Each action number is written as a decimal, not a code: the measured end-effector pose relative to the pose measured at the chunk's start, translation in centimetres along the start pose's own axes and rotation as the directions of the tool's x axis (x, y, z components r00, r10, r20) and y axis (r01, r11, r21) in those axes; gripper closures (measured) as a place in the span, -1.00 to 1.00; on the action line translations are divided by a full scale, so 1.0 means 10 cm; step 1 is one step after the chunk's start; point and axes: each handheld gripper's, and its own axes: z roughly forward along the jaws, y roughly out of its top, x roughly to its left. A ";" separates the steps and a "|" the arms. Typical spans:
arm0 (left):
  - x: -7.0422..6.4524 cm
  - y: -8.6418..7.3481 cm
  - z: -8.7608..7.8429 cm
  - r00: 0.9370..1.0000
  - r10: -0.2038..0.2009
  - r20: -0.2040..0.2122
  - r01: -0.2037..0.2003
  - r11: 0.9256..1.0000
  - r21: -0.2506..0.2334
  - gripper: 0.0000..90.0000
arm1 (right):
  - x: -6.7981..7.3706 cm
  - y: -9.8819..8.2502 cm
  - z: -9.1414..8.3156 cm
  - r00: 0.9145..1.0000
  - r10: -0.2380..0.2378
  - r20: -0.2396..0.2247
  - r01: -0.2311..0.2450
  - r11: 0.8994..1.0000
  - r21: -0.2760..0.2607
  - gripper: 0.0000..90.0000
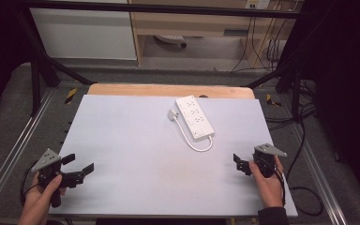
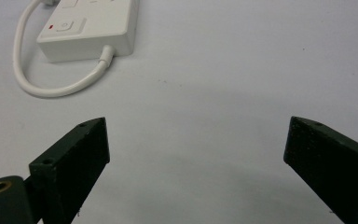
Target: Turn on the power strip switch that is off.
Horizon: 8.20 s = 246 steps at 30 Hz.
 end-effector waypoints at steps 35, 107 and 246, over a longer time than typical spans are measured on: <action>-0.02 0.01 0.00 0.999 0.018 0.030 -0.018 1.000 -0.002 -0.83 | 0.04 0.06 -0.05 1.000 -0.008 -0.015 0.007 0.998 -0.067 -0.90; -0.02 -0.01 0.02 0.999 0.022 0.025 -0.022 0.999 0.026 -0.84 | 0.50 1.06 0.25 0.983 -0.060 -0.176 0.070 0.996 0.055 -0.93; -0.03 -0.02 0.05 0.998 0.033 0.049 -0.036 0.998 0.051 -0.83 | 1.08 1.55 1.79 0.989 -0.045 -0.140 0.047 0.999 0.009 -0.07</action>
